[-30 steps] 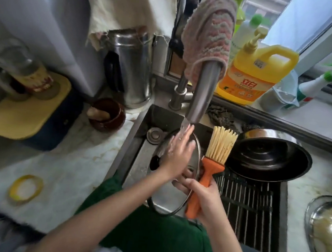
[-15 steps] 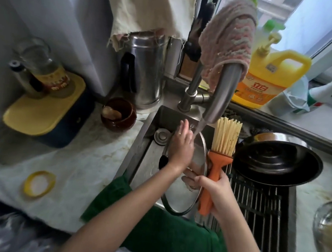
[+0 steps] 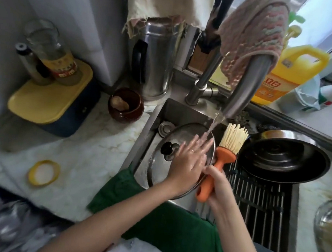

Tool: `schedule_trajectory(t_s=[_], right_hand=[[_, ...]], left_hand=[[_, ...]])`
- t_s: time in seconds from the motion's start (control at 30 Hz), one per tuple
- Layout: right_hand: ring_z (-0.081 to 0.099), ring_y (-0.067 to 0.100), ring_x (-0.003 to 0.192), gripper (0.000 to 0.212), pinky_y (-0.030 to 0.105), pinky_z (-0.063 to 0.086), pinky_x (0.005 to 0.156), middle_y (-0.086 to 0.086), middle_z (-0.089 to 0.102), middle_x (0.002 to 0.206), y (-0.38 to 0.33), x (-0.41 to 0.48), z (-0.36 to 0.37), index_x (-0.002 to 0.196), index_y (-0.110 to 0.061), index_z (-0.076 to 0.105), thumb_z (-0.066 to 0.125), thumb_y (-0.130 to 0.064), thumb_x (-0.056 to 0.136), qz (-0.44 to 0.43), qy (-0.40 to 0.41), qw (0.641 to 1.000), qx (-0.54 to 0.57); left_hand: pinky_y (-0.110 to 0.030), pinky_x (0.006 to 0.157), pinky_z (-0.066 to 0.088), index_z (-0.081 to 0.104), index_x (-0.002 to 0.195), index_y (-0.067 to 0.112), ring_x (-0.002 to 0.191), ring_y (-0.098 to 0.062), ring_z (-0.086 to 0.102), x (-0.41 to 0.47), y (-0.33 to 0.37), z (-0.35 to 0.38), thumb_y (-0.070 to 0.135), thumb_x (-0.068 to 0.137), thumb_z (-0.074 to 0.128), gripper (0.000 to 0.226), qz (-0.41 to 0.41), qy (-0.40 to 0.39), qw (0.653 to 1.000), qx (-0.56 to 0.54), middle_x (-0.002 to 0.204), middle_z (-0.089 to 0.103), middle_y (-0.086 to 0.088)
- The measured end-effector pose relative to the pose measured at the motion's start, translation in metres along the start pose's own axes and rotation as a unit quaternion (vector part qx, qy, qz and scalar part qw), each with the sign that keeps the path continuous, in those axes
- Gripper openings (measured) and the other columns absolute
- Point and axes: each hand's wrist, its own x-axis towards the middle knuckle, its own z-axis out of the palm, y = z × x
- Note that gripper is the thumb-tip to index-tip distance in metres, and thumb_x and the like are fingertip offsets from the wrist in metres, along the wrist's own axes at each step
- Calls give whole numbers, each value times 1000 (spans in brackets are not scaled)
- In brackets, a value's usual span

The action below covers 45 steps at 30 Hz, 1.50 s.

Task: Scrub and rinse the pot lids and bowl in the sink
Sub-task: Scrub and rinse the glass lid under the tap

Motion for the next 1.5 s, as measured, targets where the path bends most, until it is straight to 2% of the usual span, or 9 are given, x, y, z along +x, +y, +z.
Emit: schedule_trajectory(t_s=[0.17,0.37,0.47,0.63,0.83,0.97,1.07,1.23,1.5], right_hand=[[68,34,91,30,35,57,68,20,66,96,2,2,5,84,-13,42,41,16,80,-6,-46,994,95],[70,23,78,27,32,56,79,13,69,87,-7,3,-4,74,-8,59,39,9,80,-4,6,979,205],[71,30,89,16,38,59,75,19,70,102,-7,-4,-7,74,-7,48,42,8,72,-38,24,963,264],[72,26,88,34,35,58,80,17,71,102,-16,-18,-9,63,-9,50,33,9,87,-80,64,972,212],[71,27,88,31,34,58,78,21,70,102,-30,-37,-12,69,-11,49,32,9,86,-91,71,978,176],[72,25,85,43,32,60,72,19,71,100,-29,-40,-17,58,-11,55,31,11,86,-76,84,980,162],[73,23,81,34,31,59,72,16,72,96,-29,-39,-13,67,-10,47,29,12,86,-80,90,980,156],[72,26,86,38,32,59,75,19,71,100,-41,-42,-17,63,-10,51,31,11,87,-93,85,978,165],[71,28,90,27,30,59,67,20,70,107,-34,-43,-16,80,-9,44,32,14,82,-54,32,995,75]], left_hand=[[-42,120,8,28,147,28,146,-9,12,54,-4,-16,32,99,21,48,-57,-19,997,55,156,21,10],[-30,120,2,23,146,36,146,-3,8,-12,-24,-19,29,98,25,48,120,-84,986,75,156,17,16],[-28,120,3,23,147,34,144,1,6,-40,-49,-16,29,99,24,48,4,-22,999,25,157,14,16],[-38,120,12,19,151,21,146,-12,11,23,-65,-23,32,103,26,49,-253,-43,956,-142,159,13,2],[-34,116,20,32,146,13,143,-22,26,61,-49,-16,10,101,32,46,-229,-65,958,-162,155,27,-4],[-43,116,22,40,144,17,142,-19,27,0,-11,14,32,94,29,53,-203,-2,976,-82,154,30,-1],[-38,111,30,44,140,16,133,-24,40,26,-20,10,22,98,30,44,-195,4,968,-156,144,46,-9],[-26,115,19,27,141,36,143,-10,22,14,-56,17,36,95,21,47,-177,-9,962,-207,156,27,4],[-23,116,10,21,147,6,147,-20,13,57,-57,1,3,103,25,44,-202,-90,943,-249,156,19,-10]])
